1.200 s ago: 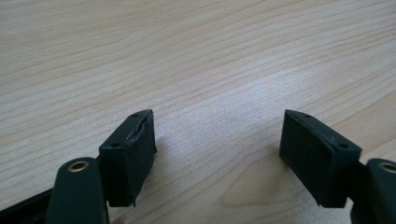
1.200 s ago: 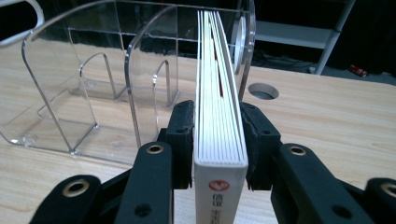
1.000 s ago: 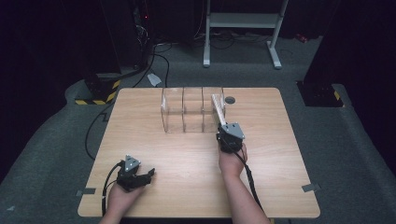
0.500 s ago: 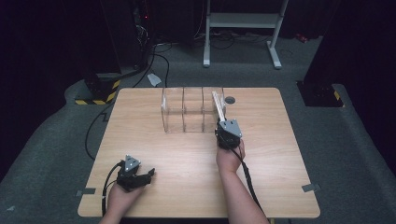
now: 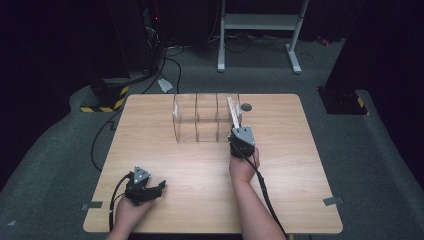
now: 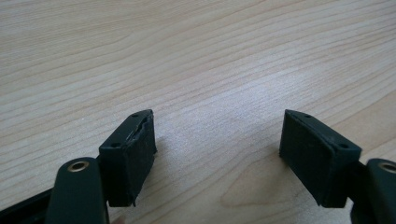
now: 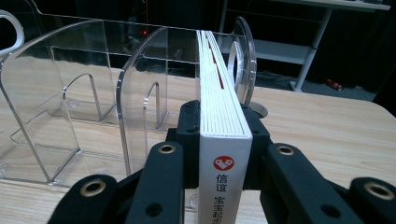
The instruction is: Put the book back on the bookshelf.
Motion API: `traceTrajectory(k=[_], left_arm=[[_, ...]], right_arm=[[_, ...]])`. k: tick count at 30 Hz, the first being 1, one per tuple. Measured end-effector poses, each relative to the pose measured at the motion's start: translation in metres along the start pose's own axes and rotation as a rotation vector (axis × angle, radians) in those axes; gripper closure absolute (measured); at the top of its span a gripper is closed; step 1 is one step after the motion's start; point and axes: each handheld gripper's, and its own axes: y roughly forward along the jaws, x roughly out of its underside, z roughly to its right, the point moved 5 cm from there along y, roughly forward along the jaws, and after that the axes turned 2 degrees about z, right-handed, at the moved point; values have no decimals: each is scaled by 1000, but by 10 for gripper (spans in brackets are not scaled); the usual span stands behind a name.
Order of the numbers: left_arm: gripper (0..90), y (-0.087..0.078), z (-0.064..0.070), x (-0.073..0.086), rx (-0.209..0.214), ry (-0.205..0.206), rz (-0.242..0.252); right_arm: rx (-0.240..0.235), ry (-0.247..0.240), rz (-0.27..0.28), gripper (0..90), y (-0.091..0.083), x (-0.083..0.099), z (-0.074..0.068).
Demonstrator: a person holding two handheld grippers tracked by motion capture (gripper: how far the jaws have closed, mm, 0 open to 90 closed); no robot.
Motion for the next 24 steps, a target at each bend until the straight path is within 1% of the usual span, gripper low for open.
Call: traceTrajectory(k=[2, 5, 9, 11, 13, 18, 20, 22, 24], left_arm=[[268, 0, 0, 0, 0, 0, 0], [268, 0, 0, 0, 0, 0, 0], [268, 0, 0, 0, 0, 0, 0], [268, 0, 0, 0, 0, 0, 0], [268, 0, 0, 0, 0, 0, 0], [268, 0, 0, 0, 0, 0, 0], [268, 0, 0, 0, 0, 0, 0], [268, 0, 0, 0, 0, 0, 1], [268, 0, 0, 0, 0, 0, 0]], right_arm=[[-2, 16, -7, 746, 0, 1, 0], [-12, 23, -17, 741, 0, 2, 0], [-33, 49, -47, 728, 1, 6, 4], [-39, 61, -49, 724, 0, 6, 6], [-52, 68, -55, 706, 0, 6, 7], [-98, 98, -71, 621, -3, 4, 8], [-114, 101, -71, 593, -6, 3, 9], [-121, 100, -73, 573, -8, 3, 10], [-136, 116, -68, 562, -12, 3, 12]])
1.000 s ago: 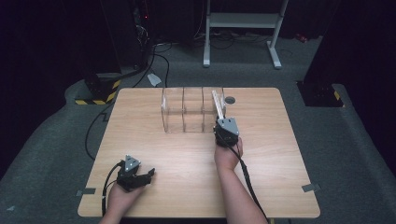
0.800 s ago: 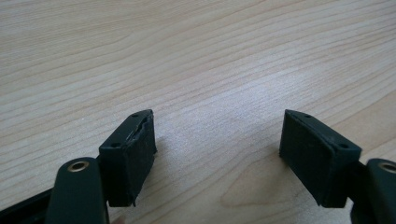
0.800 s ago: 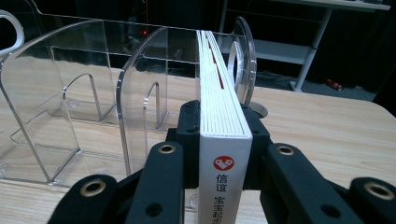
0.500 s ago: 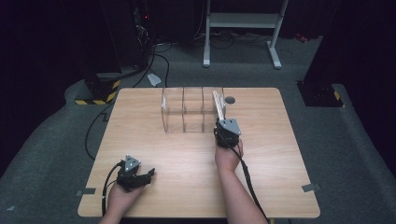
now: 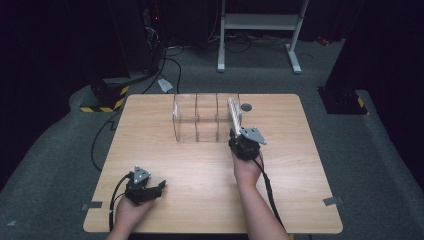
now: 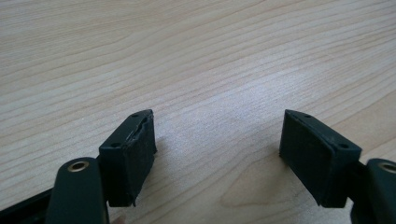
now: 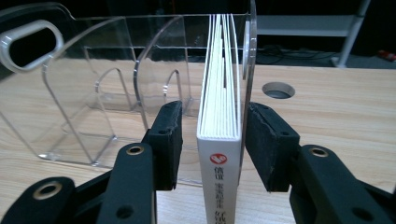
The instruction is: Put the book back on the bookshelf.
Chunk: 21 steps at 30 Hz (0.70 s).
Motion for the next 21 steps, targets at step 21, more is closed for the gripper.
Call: traceTrajectory(k=[21], left_arm=[[268, 0, 0, 0, 2, 1, -1]], right_arm=[[-83, -33, -37, 646, -27, 33, 11]])
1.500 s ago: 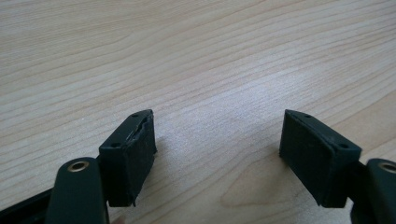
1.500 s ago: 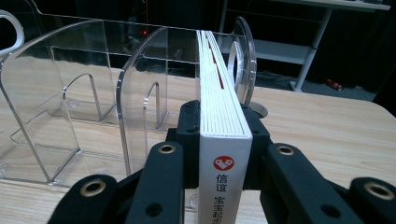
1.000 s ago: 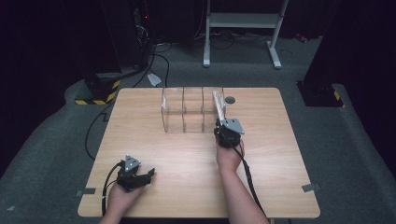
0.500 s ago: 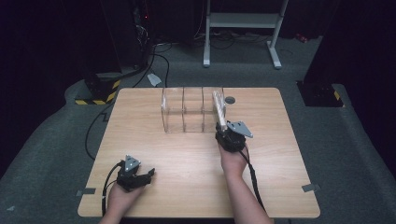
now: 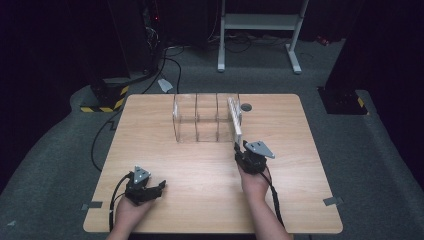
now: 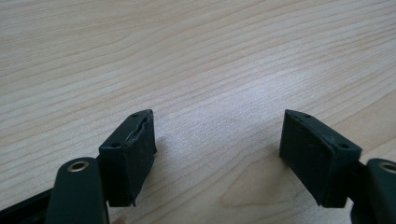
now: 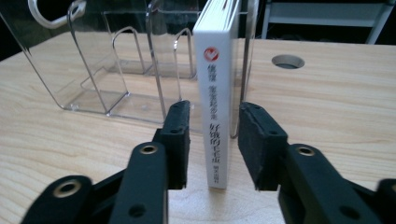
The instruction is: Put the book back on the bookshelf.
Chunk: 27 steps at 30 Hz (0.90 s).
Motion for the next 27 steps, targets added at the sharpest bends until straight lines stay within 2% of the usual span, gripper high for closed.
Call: traceTrajectory(k=[7, 10, 12, 14, 27], left_arm=[[268, 0, 0, 0, 0, 0, 2], [268, 0, 0, 0, 1, -1, 2], [268, 0, 0, 0, 1, 0, 1], [268, 0, 0, 0, 0, -1, 2], [268, 0, 0, 0, 0, -1, 2]], right_arm=[[-2, 2, -20, 661, 8, 4, -3], [13, 6, -25, 672, 12, 5, -2], [15, 18, -22, 722, 14, 4, -2], [29, 27, -26, 730, 14, 3, -2], [69, 50, -15, 735, 19, 2, -6]])
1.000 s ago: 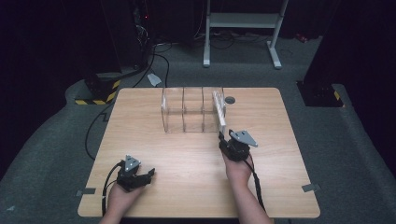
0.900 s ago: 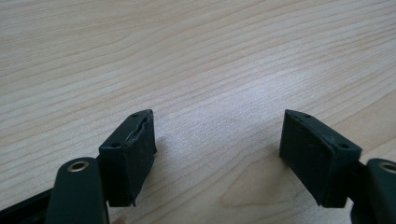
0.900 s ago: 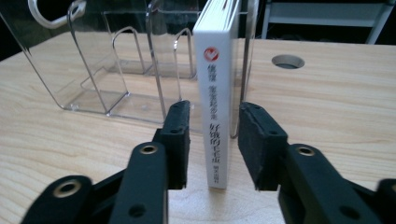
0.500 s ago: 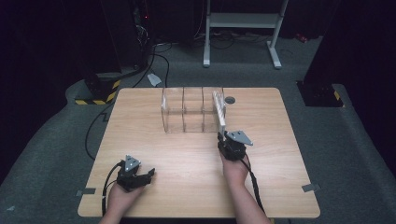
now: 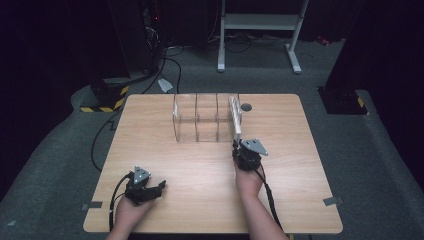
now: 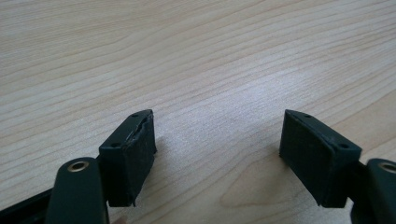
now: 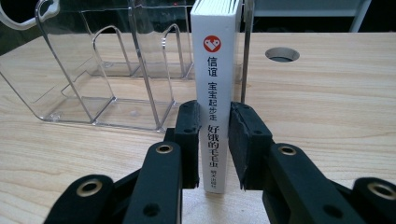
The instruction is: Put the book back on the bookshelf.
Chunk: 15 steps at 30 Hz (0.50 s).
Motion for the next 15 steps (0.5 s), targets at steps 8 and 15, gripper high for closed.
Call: traceTrajectory(k=[8, 15], left_arm=[[268, 0, 0, 0, 0, 0, 0], [268, 0, 0, 0, 0, 1, 0]], right_arm=[[12, 6, -1, 735, 3, -1, -1], [18, 11, 0, 735, 6, -3, 0]])
